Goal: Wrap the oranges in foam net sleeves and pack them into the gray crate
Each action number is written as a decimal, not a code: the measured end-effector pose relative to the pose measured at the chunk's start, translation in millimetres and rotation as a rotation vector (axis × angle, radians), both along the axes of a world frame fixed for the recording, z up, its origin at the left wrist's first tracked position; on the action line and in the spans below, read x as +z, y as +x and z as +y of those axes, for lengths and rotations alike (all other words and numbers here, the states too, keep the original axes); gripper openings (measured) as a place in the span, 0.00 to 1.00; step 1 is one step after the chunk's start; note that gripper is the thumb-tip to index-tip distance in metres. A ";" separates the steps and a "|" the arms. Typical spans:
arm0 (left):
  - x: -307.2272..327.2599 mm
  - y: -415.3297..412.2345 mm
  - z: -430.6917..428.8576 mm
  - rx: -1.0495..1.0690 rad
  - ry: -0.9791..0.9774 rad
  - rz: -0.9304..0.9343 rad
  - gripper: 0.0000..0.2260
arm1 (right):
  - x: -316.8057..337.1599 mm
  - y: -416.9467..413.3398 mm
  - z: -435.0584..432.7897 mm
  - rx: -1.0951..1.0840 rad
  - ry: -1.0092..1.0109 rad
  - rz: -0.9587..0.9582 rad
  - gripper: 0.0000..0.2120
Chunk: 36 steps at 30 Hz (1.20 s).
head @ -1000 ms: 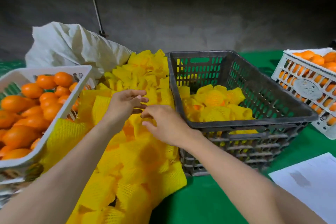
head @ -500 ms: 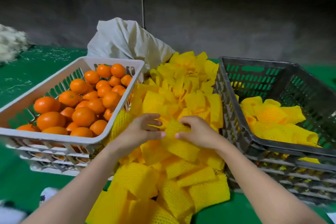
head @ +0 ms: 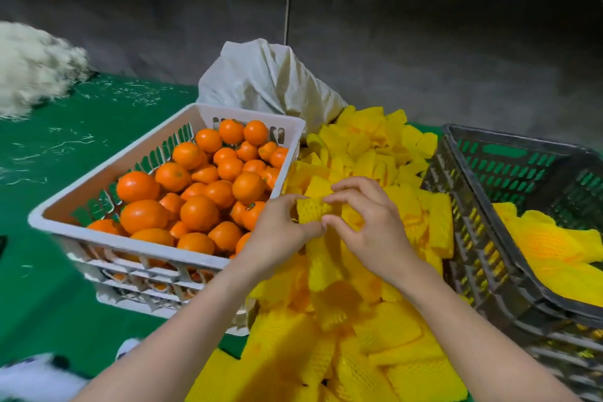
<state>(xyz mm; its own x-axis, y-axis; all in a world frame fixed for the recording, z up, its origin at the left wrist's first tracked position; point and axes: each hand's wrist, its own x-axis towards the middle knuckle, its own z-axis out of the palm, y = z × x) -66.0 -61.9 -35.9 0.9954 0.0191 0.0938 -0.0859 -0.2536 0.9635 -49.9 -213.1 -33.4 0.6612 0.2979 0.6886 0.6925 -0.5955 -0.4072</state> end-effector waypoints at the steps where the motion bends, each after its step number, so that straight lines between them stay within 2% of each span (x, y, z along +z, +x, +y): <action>1: 2.5 1.6 6.0 0.032 -0.032 0.012 0.08 | 0.9 2.5 8.5 -0.017 0.007 -0.070 0.07; 3: 8.7 5.7 19.1 0.074 -0.072 0.049 0.11 | 2.3 8.0 26.0 0.008 -0.029 -0.120 0.05; 5: 12.7 11.8 37.1 0.020 -0.067 0.066 0.11 | 1.5 13.4 44.5 0.050 -0.033 -0.042 0.05; 8: 23.1 27.7 72.3 -0.119 -0.143 0.089 0.04 | -1.4 27.4 70.4 0.019 0.160 0.108 0.04; 9: 24.8 37.4 85.7 -0.083 -0.194 0.092 0.01 | -2.9 32.7 80.0 -0.002 0.251 0.156 0.04; 11: 22.1 63.1 112.6 0.100 -0.246 0.087 0.06 | -7.6 39.4 103.1 -0.015 0.410 0.255 0.08; 12: 19.2 75.8 122.6 0.185 -0.193 0.084 0.07 | -11.5 40.9 114.9 -0.008 0.447 0.293 0.10; 14: 8.5 101.3 135.5 0.230 0.034 0.090 0.02 | -21.7 41.9 135.1 0.017 0.432 0.345 0.11; 17: -7.9 133.7 136.4 0.082 0.464 0.182 0.11 | -33.6 47.3 143.5 0.006 0.355 0.377 0.09; 19: -20.5 149.9 128.5 -0.031 0.695 0.248 0.07 | -37.9 49.9 138.5 -0.006 0.300 0.390 0.09; 21: -36.4 161.7 121.7 -0.070 0.821 0.304 0.05 | -41.7 48.9 134.6 -0.004 0.235 0.401 0.09; 23: -51.0 167.8 120.9 -0.020 0.900 0.311 0.07 | -43.0 46.3 133.2 -0.013 0.191 0.399 0.09; 26: -60.0 172.2 125.8 0.012 0.947 0.293 0.21 | -40.5 45.3 129.0 0.025 0.156 0.400 0.08; 29: -50.9 169.8 130.5 0.043 0.802 0.252 0.27 | -35.8 45.6 118.9 0.050 0.161 0.418 0.11; 30: -43.9 167.2 131.2 0.042 0.671 0.230 0.28 | -32.8 45.1 115.2 0.041 0.174 0.418 0.13; 34: -10.5 144.0 133.0 -0.100 -0.098 0.183 0.33 | -14.0 45.7 104.2 0.055 0.285 0.410 0.18; 36: 3.7 127.3 129.1 -0.204 -0.325 0.174 0.33 | -2.6 45.8 100.9 0.084 0.371 0.392 0.15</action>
